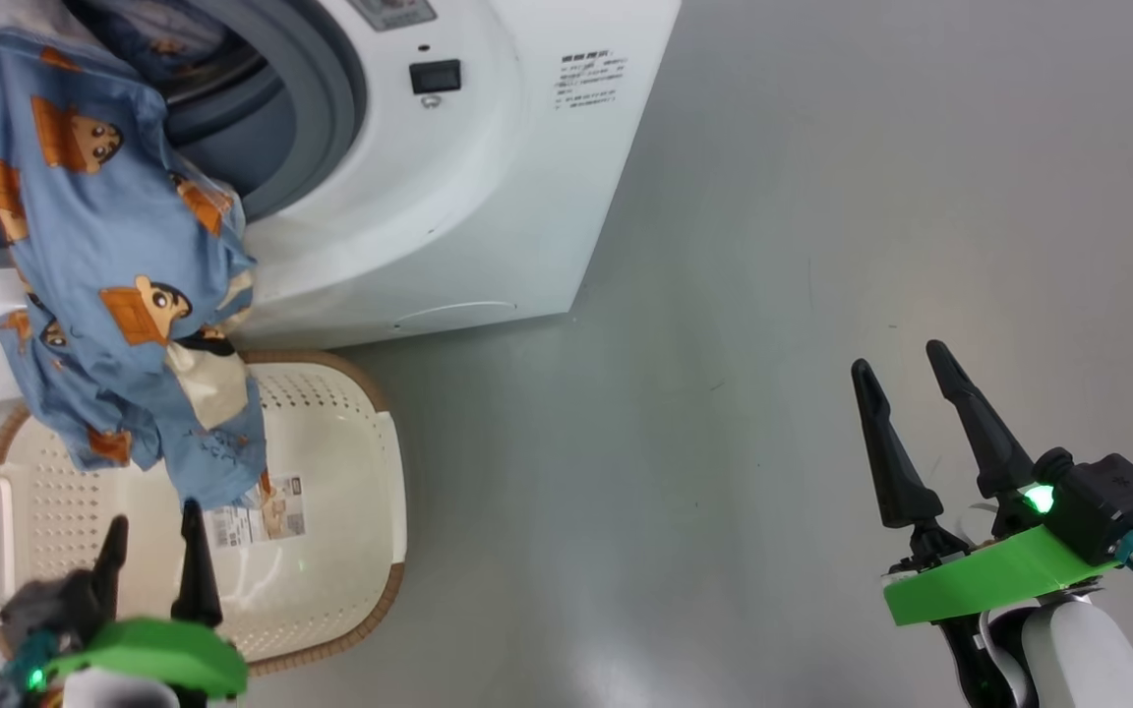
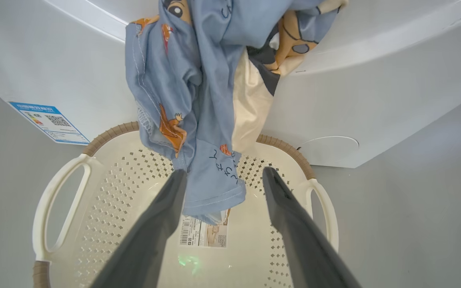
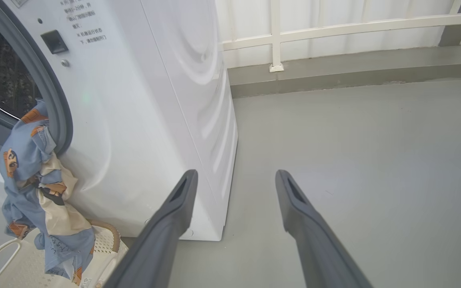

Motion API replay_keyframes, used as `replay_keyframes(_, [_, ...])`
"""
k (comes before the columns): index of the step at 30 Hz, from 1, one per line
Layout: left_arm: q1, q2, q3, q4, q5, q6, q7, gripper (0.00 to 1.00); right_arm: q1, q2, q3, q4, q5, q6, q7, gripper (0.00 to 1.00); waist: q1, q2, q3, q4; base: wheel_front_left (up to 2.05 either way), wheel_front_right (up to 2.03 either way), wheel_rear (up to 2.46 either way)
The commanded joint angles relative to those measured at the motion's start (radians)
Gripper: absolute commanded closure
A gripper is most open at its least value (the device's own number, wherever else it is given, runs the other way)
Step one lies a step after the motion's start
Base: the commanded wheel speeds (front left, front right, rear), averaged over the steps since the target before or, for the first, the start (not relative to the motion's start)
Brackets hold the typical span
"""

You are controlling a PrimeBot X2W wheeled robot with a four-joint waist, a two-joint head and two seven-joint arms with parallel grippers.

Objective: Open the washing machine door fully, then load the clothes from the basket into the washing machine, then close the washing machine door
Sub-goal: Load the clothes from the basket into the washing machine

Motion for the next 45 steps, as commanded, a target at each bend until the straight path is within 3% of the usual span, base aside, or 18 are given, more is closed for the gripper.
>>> replay_keyframes(1, [-0.056, 0.031, 0.028, 0.037, 0.004, -0.001, -0.006, 0.0, 0.005, -0.009, 0.017, -0.025, -0.007, 0.002, -0.005, 0.0, 0.0, 0.0, 0.016, 0.004, 0.0, 0.0, 0.0])
replay_keyframes(11, [-0.242, 0.076, 0.031, 0.282, -0.006, -0.003, -0.006, 0.0, -0.023, -0.004, 0.027, -0.031, -0.013, 0.002, -0.005, 0.0, 0.0, 0.0, 0.065, -0.011, 0.0, 0.0, 0.0])
replay_keyframes(22, [-0.423, 0.133, -0.034, 0.474, -0.058, -0.003, -0.006, 0.0, -0.043, -0.006, 0.019, -0.045, -0.023, 0.002, -0.005, 0.0, 0.0, 0.0, 0.134, -0.019, 0.0, 0.0, 0.0])
replay_keyframes(39, [-0.598, 0.217, -0.116, 0.572, -0.148, -0.003, -0.006, 0.0, -0.076, -0.015, 0.062, -0.048, -0.028, 0.002, -0.005, 0.0, 0.0, 0.0, 0.175, -0.048, 0.0, 0.0, 0.0])
replay_keyframes(40, [-0.601, 0.219, -0.121, 0.572, -0.155, -0.003, -0.006, 0.17, -0.076, -0.015, 0.064, -0.047, -0.028, 0.002, -0.005, 0.0, 0.0, 0.0, 0.174, -0.049, 0.0, 0.0, 0.0])
replay_keyframes(41, [-0.603, 0.221, -0.125, 0.572, -0.163, -0.003, -0.006, 0.72, -0.076, -0.016, 0.065, -0.046, -0.028, 0.002, -0.005, 0.0, 0.0, 0.0, 0.174, -0.05, 0.0, 0.0, 0.0])
replay_keyframes(42, [-0.605, 0.223, -0.13, 0.572, -0.17, -0.003, -0.006, 1.0, -0.077, -0.017, 0.066, -0.046, -0.028, 0.002, -0.005, 0.0, 0.0, 0.0, 0.174, -0.051, 0.0, 0.0, 0.0])
replay_keyframes(45, [-0.605, 0.23, -0.143, 0.566, -0.196, -0.003, -0.006, 1.0, -0.077, -0.017, 0.063, -0.046, -0.028, 0.002, -0.005, 0.0, 0.0, 0.0, 0.171, -0.052, 0.0, 0.0, 0.0])
